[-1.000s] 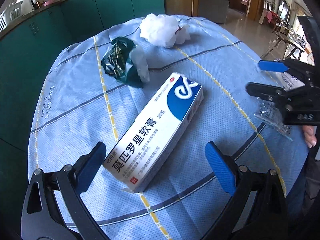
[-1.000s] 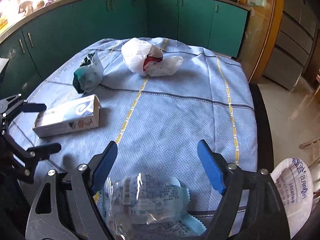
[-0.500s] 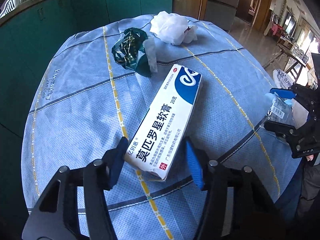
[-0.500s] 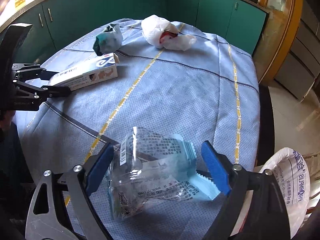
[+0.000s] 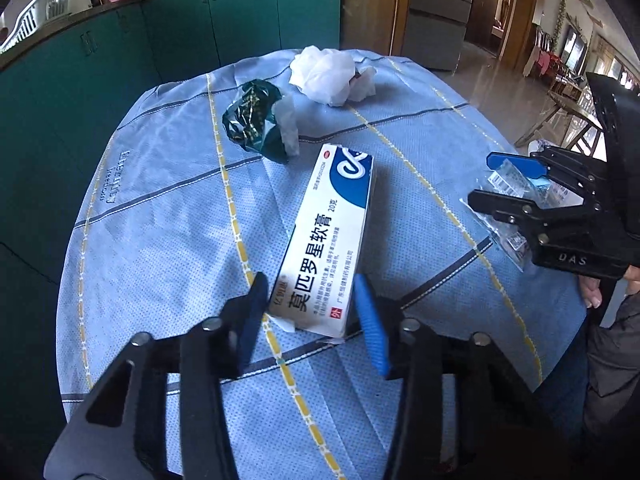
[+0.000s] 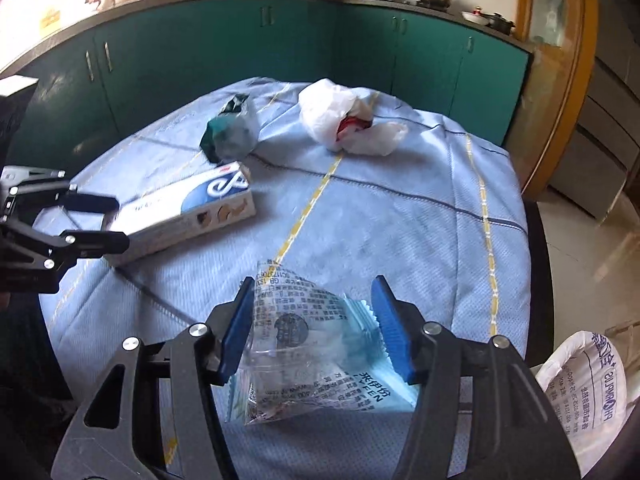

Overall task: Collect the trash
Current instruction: 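Grasp the white ointment box with the left tool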

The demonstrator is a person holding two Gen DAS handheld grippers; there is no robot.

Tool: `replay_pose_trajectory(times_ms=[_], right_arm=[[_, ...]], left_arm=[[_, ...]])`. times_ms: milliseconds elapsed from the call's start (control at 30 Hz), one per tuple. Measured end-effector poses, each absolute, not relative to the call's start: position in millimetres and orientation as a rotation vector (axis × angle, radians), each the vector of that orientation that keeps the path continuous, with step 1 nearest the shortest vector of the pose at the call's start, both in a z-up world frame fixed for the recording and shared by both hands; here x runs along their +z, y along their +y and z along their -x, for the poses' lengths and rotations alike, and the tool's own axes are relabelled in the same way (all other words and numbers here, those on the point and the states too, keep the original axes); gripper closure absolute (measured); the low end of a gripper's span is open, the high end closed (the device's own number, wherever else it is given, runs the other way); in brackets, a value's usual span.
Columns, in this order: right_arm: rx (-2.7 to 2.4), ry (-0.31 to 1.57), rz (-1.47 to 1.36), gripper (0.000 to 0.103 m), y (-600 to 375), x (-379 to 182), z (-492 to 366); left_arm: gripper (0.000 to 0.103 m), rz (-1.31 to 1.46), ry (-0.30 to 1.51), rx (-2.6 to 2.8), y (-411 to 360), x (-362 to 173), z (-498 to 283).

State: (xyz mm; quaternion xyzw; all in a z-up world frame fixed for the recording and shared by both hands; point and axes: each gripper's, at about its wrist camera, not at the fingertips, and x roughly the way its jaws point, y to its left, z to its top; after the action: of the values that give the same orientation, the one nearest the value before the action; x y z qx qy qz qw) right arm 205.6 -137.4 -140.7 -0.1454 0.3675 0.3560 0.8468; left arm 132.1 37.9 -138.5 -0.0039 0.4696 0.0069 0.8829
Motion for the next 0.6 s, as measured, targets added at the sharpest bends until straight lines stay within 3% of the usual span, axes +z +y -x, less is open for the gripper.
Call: replay_pose_trajectory(times_ms=[300, 400, 600], right_arm=[[0.705, 0.764, 0.245, 0.045, -142.7, -137.4, -214.0], [0.696, 0.773, 0.224, 0.045, -145.0, -137.3, -217.4], [0.684, 0.776, 0.239, 0.045, -142.4, -140.1, -216.9]], left_arm=[[0.057, 0.029, 0.965, 0.021, 36.9, -139.0, -132.8], [0.026, 0.009, 0.961, 0.029, 32.0, -140.3, -136.0], [0.025, -0.02, 0.966, 0.042, 22.2, -144.1, -156.9]])
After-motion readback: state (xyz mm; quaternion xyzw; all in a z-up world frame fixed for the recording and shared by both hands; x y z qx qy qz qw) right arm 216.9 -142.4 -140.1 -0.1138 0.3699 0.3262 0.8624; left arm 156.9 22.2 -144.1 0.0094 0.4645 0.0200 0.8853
